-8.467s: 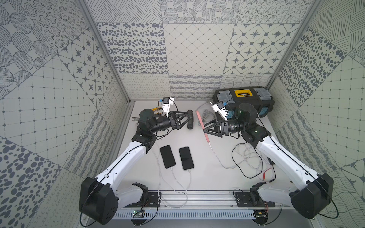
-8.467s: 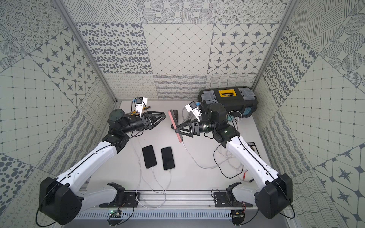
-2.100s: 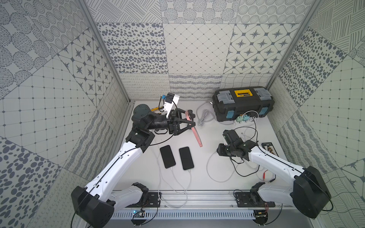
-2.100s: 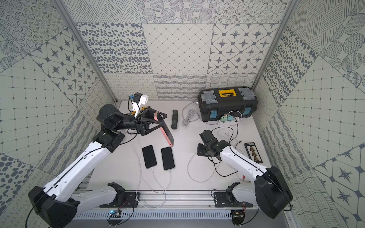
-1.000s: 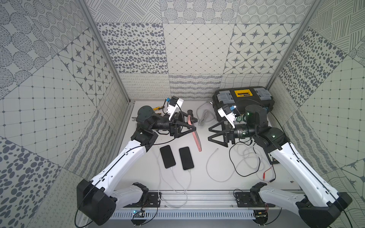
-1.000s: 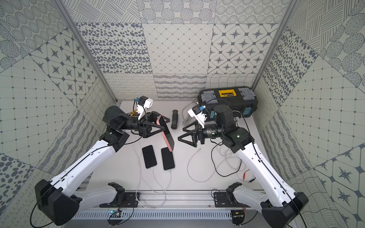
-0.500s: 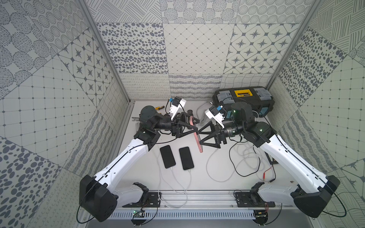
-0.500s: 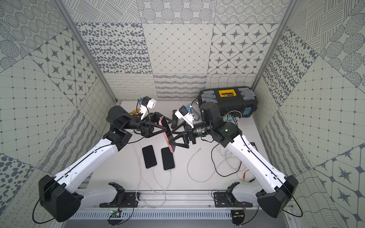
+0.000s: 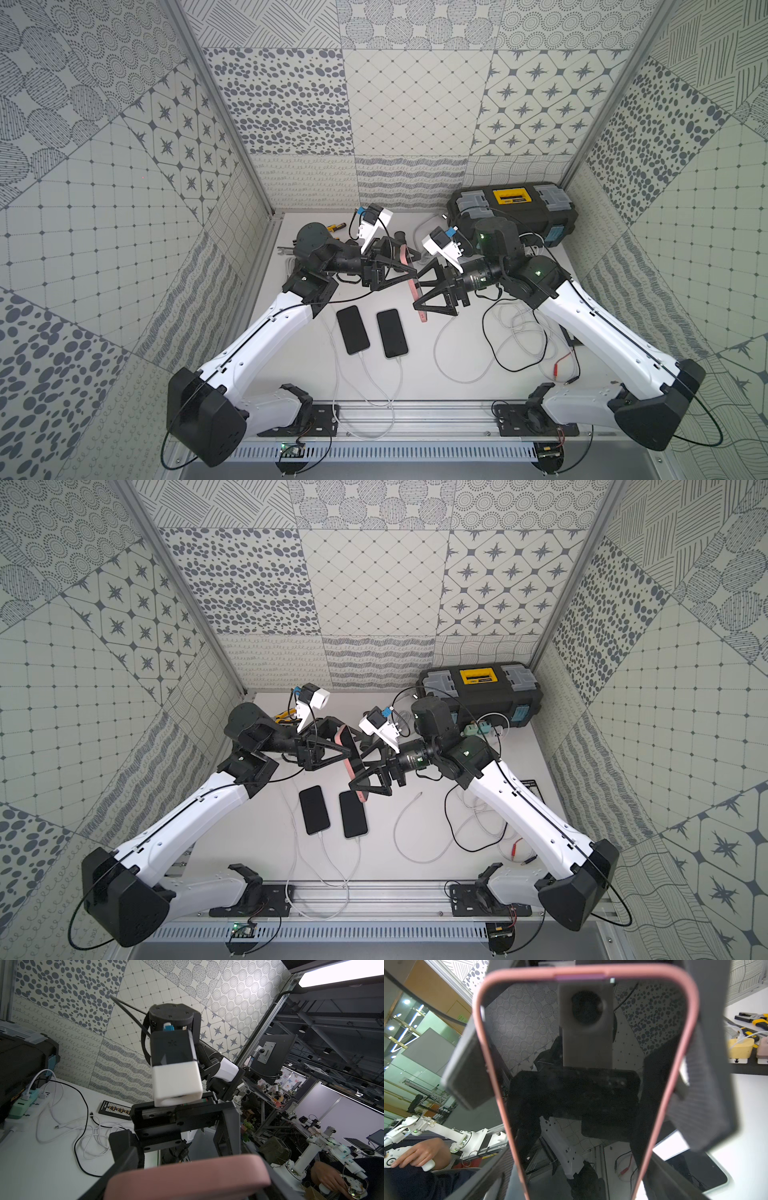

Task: Unplug the charging cable from the phone
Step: Place the phone at the center of the board.

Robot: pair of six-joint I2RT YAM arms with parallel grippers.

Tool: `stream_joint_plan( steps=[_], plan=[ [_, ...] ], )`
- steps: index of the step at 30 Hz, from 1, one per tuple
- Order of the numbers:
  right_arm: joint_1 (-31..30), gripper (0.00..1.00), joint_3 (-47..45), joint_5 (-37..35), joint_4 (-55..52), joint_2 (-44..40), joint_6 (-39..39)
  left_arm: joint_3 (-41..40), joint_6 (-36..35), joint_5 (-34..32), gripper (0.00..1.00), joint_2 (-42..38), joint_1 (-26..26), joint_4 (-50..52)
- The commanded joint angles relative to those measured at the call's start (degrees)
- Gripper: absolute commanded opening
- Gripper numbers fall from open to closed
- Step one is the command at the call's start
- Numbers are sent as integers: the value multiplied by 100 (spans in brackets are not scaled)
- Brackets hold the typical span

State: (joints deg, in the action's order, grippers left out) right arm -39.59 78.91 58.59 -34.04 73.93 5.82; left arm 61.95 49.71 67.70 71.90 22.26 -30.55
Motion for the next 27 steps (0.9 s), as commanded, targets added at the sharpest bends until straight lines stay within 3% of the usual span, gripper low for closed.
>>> stream_joint_plan(
  steps=[1,12,13,14,15,17,18,22,27],
  plan=[
    [-44,91,118,85,235,22,-99,63,63,61,0,-33,24,-593],
    [-48,67,65,152,267,31,-59,54,30,50,3,-44,24,-560],
    [-43,65,53,157,267,18,-75,59,3,57,8,-49,24,-535],
    [-40,62,35,168,267,-7,-91,58,-32,59,19,-54,19,-493],
    [-40,59,17,166,272,-29,-109,59,-96,65,39,-62,23,-418],
    [-32,54,-26,153,275,-84,-159,63,-305,32,92,-103,24,-145],
    [-27,53,-49,119,282,-137,-178,88,-518,13,98,-143,23,119],
    [10,50,-171,-32,293,-302,-226,136,-1195,-293,98,-317,22,979],
    [112,48,-353,-433,329,-502,-140,157,-1984,-1200,98,-620,15,2107]
  ],
)
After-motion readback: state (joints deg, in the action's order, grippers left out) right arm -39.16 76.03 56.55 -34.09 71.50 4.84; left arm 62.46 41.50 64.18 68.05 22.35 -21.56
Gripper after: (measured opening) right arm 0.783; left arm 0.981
